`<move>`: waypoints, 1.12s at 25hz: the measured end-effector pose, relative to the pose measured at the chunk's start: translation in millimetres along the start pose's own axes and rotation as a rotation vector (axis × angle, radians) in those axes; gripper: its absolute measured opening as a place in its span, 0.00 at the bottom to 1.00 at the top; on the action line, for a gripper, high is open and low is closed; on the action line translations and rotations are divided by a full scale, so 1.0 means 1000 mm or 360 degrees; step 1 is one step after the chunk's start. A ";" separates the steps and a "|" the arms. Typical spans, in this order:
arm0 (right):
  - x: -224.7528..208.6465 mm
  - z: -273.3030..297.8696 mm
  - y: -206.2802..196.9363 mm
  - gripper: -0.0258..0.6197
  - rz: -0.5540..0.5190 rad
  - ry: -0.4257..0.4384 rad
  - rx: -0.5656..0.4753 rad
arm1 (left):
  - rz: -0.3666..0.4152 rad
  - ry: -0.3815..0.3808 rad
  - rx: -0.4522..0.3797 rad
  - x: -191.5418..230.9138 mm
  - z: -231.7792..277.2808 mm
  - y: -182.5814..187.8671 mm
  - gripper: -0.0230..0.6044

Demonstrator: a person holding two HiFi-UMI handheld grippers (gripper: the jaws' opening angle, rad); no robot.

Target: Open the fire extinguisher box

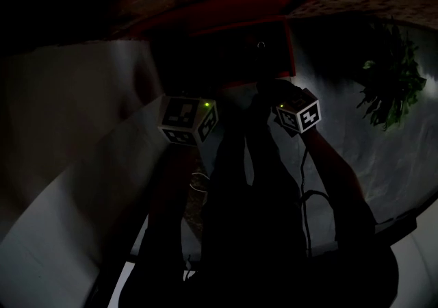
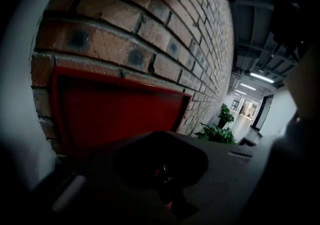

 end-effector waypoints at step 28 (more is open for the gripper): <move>0.006 0.013 0.043 0.04 -0.0313 -0.0124 -0.0072 | 0.0191 -0.0051 -0.0043 0.000 -0.032 -0.029 0.03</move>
Point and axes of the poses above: the fingertips, and each gripper's own axes: z forward along the fingers, x to its left, y out of its top, the point moved 6 cm from there along -z, backward along the fingers, and after that the axes turned 1 degree about -z, right-handed, at the moved point
